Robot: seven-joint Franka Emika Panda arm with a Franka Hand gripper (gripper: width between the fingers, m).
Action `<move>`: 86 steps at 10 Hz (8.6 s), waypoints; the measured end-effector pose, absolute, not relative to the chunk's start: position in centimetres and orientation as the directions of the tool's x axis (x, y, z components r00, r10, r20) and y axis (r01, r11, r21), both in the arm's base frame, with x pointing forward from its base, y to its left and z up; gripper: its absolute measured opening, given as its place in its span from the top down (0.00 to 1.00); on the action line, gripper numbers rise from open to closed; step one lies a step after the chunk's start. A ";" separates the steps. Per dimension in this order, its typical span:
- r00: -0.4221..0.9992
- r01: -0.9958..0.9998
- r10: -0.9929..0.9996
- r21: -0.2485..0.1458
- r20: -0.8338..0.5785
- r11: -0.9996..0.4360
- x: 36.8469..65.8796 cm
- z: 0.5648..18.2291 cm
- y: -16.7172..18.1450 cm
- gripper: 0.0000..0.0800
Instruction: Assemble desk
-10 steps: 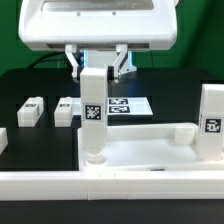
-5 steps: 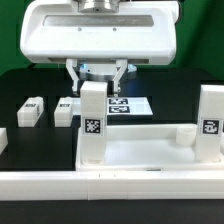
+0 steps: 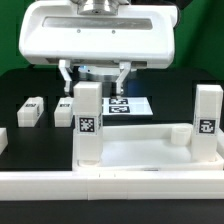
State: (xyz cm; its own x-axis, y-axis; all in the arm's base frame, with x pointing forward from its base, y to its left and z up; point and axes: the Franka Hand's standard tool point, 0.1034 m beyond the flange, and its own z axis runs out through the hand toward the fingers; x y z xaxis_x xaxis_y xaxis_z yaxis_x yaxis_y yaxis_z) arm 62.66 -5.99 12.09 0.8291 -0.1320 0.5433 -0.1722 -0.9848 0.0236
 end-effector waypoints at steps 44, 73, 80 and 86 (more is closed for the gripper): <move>0.761 -0.642 -0.644 -0.229 -0.076 -0.731 62.4 11.1 -4.9 0.19; 0.977 -0.194 -0.202 -0.113 0.062 -0.975 64.5 11.8 -4.6 0.19; 0.732 -0.675 -0.681 -0.132 0.004 -0.726 64.6 11.9 -5.3 0.61; 0.040 -0.990 -0.983 -0.141 -0.178 -0.014 64.4 11.8 -5.9 0.61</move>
Offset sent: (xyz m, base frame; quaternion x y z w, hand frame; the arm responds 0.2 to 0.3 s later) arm 0.0000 0.0000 0.0000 0.0000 0.0000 0.0000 1.0000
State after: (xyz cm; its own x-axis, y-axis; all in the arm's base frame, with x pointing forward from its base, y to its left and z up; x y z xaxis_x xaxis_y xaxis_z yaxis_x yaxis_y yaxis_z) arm 64.40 -5.93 11.76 0.0395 -0.9832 -0.1781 -0.9899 -0.0142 -0.1412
